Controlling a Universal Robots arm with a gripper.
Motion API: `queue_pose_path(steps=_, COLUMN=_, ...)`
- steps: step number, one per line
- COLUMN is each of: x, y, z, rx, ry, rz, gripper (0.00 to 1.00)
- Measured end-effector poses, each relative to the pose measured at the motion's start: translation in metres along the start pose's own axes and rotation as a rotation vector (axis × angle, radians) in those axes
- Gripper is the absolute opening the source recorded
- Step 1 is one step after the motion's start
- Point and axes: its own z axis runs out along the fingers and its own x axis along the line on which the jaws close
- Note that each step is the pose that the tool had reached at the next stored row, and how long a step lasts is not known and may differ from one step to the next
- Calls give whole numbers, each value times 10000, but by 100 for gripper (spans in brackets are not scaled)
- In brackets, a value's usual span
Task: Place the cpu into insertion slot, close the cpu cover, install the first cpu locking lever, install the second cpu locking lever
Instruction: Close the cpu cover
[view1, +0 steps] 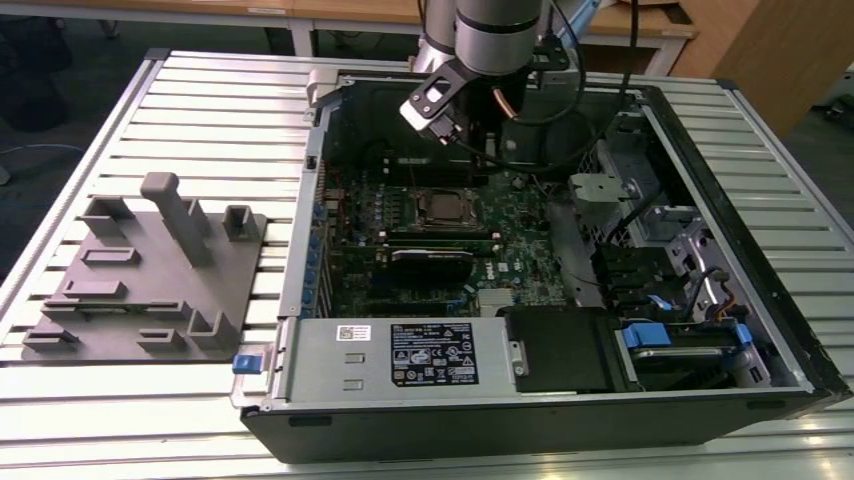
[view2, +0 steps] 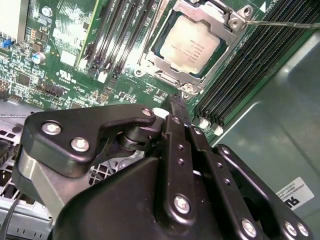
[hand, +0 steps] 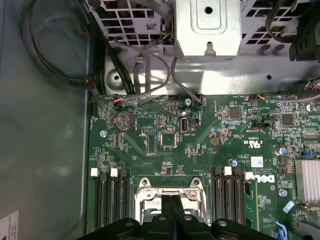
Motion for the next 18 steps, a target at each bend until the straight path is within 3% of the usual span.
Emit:
queue_pose_path(steps=1, x=0, y=-1, z=3, rx=119, ry=-2, rz=5, gripper=11)
queue_pose_path(steps=4, x=0, y=1, z=10, rx=624, ry=-16, rz=18, gripper=11)
queue_pose_path(steps=5, x=-1, y=0, z=9, rx=664, ry=-19, rz=19, gripper=11)
queue_pose_path(steps=9, x=0, y=1, z=10, rx=705, ry=-19, rz=20, gripper=11)
queue_pose_path(steps=18, x=-3, y=-25, z=82, rx=706, ry=-19, rz=19, gripper=11)
